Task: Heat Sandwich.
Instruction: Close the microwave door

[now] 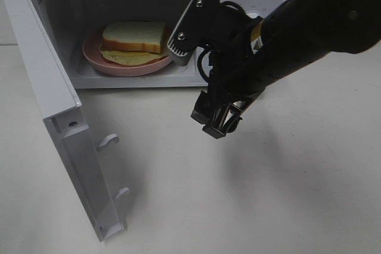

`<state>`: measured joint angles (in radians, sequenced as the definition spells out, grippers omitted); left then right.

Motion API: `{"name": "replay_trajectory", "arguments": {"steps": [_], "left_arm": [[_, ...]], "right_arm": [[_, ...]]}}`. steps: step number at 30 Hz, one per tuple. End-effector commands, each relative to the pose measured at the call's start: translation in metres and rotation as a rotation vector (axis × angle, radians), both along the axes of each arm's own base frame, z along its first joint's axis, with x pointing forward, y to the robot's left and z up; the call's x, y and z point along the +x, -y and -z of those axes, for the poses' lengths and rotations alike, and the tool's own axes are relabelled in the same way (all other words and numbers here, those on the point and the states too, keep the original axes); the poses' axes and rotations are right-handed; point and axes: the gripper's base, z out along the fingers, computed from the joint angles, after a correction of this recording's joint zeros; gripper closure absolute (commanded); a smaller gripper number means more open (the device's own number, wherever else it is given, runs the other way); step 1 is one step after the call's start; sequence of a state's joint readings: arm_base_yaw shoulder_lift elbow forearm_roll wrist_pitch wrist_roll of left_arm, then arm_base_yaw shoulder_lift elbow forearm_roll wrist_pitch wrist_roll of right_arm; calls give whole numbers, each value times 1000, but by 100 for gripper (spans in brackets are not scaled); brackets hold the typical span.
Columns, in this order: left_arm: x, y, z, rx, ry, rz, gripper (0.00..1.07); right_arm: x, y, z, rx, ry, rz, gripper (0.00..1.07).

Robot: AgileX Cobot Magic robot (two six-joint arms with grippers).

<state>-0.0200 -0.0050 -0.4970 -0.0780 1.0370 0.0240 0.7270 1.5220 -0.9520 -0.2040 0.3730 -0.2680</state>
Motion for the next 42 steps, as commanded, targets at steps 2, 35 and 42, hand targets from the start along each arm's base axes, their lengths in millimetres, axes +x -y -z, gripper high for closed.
{"name": "replay_trajectory", "arguments": {"steps": [2, 35, 42], "left_arm": [[-3, 0, 0, -1, 32, 8, 6], [-3, 0, 0, -1, 32, 8, 6], [-3, 0, 0, -1, 32, 8, 6]], "right_arm": [[-17, 18, -6, 2, -54, 78, 23], [-154, 149, -76, 104, -139, 429, 31], [-175, 168, -81, 135, -130, 457, 31]]}}
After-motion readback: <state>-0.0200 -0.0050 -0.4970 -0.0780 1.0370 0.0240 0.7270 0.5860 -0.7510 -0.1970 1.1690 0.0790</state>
